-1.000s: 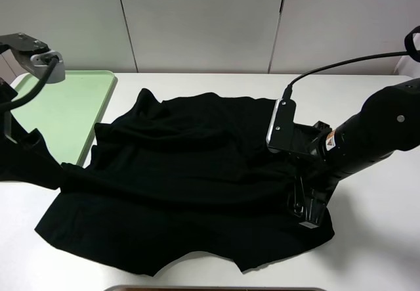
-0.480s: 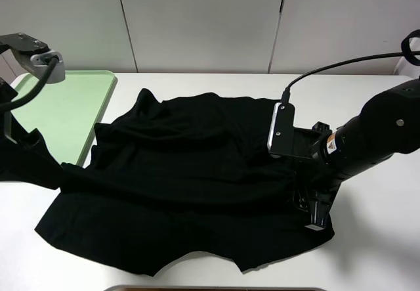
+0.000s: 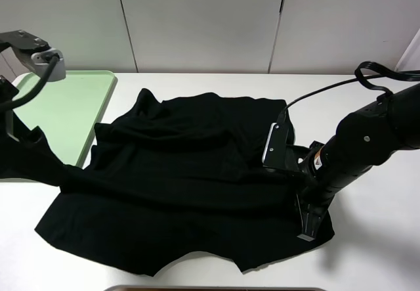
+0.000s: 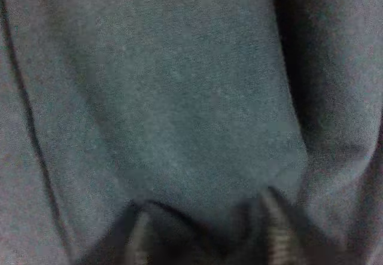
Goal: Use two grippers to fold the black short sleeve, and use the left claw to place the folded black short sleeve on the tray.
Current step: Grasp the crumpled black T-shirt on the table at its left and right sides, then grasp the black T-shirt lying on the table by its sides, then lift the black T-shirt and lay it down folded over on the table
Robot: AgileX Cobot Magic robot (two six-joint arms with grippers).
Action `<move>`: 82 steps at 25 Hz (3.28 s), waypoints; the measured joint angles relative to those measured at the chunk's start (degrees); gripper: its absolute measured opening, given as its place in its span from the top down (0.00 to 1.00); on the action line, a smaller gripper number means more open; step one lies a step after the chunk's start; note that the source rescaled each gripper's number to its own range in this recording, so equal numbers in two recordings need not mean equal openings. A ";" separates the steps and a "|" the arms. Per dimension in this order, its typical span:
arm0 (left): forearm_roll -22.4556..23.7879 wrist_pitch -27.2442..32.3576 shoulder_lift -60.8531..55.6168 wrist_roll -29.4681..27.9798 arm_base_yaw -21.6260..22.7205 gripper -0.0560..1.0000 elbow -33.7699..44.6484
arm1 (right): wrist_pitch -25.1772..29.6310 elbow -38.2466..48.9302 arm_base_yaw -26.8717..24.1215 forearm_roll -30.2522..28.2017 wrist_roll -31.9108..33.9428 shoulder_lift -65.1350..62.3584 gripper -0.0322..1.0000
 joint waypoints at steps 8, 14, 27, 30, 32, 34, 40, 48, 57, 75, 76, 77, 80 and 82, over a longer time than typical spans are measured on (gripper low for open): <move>0.00 -2.07 3.83 4.16 0.00 0.05 -0.02 | -0.15 0.00 0.00 0.00 0.17 0.00 0.89; 0.00 -5.06 15.55 4.94 0.00 0.05 -0.83 | -0.15 0.00 0.00 0.00 0.27 0.00 0.89; 11.32 -8.02 29.19 14.12 -1.56 0.08 -10.54 | -0.15 0.00 0.00 0.00 2.48 0.00 0.89; 18.22 -8.28 30.85 16.93 -4.79 0.08 -11.00 | -0.15 0.00 0.00 0.00 3.25 0.00 0.89; 20.62 -8.61 31.58 17.33 -6.02 0.08 -11.00 | -0.15 0.00 0.00 0.00 4.40 0.00 0.89; 23.87 -9.38 33.03 17.62 -7.86 0.08 -11.04 | -0.15 0.00 0.00 0.00 4.87 0.00 0.89; 28.70 -9.75 38.78 17.26 -10.47 0.09 -11.18 | -0.15 0.00 0.00 0.00 5.05 0.00 0.89; 29.01 -9.50 42.79 15.45 -10.59 0.19 -11.20 | -0.15 0.00 0.00 0.00 5.05 0.00 0.89; 26.66 -5.28 43.76 14.87 -11.83 0.75 -11.31 | -0.15 0.00 0.00 0.00 5.05 0.00 0.89; 22.09 -4.45 33.22 2.15 -11.89 0.94 -13.64 | 4.67 -0.30 0.00 -12.73 16.39 -20.06 0.89; 21.56 -4.85 31.24 2.30 -11.89 0.94 -13.64 | 5.36 -0.30 0.00 -15.38 18.81 -23.07 0.89; 20.82 -5.42 28.27 2.42 -11.89 0.94 -13.64 | 5.90 -0.30 0.00 -17.47 21.09 -26.23 0.89; 18.97 -6.73 19.41 2.68 -11.89 0.94 -13.64 | 8.70 -0.30 0.00 -24.67 27.35 -36.50 0.89; 17.78 -7.17 13.15 2.68 -11.89 0.94 -13.64 | 10.33 -0.47 0.00 -28.26 29.75 -43.46 0.89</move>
